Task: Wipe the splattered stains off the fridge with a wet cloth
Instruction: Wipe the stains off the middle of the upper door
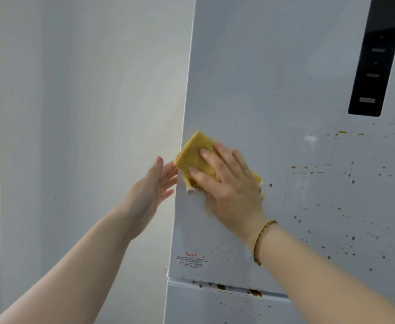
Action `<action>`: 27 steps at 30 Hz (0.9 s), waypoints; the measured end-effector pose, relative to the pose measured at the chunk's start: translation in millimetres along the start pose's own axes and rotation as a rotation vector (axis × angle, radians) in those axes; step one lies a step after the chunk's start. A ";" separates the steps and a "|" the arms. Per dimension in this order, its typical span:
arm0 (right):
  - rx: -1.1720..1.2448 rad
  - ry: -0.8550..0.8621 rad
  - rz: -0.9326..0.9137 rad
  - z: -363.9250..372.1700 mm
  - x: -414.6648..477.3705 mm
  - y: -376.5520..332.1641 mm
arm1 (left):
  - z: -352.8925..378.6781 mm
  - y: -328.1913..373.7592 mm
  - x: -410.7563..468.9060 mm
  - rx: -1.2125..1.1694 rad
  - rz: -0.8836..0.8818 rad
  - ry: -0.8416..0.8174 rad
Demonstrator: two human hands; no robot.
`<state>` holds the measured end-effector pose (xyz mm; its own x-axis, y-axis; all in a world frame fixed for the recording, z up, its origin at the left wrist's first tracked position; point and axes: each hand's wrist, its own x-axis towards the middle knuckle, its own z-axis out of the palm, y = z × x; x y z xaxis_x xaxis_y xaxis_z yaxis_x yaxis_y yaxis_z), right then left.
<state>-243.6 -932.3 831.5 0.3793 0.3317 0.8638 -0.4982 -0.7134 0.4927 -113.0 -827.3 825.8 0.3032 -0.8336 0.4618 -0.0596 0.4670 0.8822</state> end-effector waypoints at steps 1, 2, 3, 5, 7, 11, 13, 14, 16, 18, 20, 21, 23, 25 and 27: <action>0.012 -0.004 -0.018 5.3 -14.3 -11.1 | 0.3 -0.3 -0.5 -0.004 0.004 -0.013; 0.019 -0.036 -0.070 9.9 -31.8 -22.9 | 0.2 -0.9 -0.6 -0.006 0.000 -0.009; 0.020 -0.089 -0.145 12.5 -51.0 -33.7 | -0.1 -1.5 -0.6 -0.001 -0.006 0.005; 0.019 -0.240 -0.315 11.2 -85.7 -48.9 | -0.3 -2.8 -0.9 0.012 -0.016 0.013; -0.006 -0.343 -0.449 6.8 -105.8 -53.9 | 1.0 -3.7 -2.5 0.019 -0.018 -0.003; -0.010 -0.346 -0.614 2.7 -90.2 -34.7 | 4.9 -5.1 -4.6 0.018 0.003 0.001; -0.032 -0.261 -0.567 -0.7 -71.4 -12.3 | 6.9 -4.7 -6.7 0.023 0.025 -0.002; -0.055 -0.205 -0.499 -2.8 -62.2 -0.2 | 7.9 -4.6 -8.0 0.027 0.043 -0.004; -0.076 -0.083 -0.295 -7.0 -49.1 15.3 | 11.0 -4.1 -12.1 0.027 0.070 0.003; -0.096 0.009 -0.108 -7.5 -51.4 12.9 | 13.8 -3.5 -14.3 0.022 0.090 0.010; -0.105 0.033 0.002 -3.8 -71.2 -5.6 | 15.4 -5.0 -15.0 0.019 0.105 0.010; -0.105 0.017 0.002 -1.1 -86.3 -16.7 | 15.2 -6.6 -14.4 0.023 0.115 0.006; -0.101 -0.081 -0.117 1.9 -117.4 -33.4 | 12.4 -10.3 -12.7 0.025 0.130 0.015; -0.090 -0.231 -0.318 -1.2 -137.2 -39.0 | 8.4 -14.1 -9.1 0.037 0.120 0.012; -0.077 -0.310 -0.501 -6.5 -137.0 -32.4 | 6.6 -15.9 -8.2 0.075 0.117 -0.014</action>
<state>-284.5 -950.6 697.8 0.7870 0.4126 0.4587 -0.2503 -0.4660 0.8486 -120.9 -829.9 808.6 0.2763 -0.7790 0.5629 -0.1652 0.5385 0.8263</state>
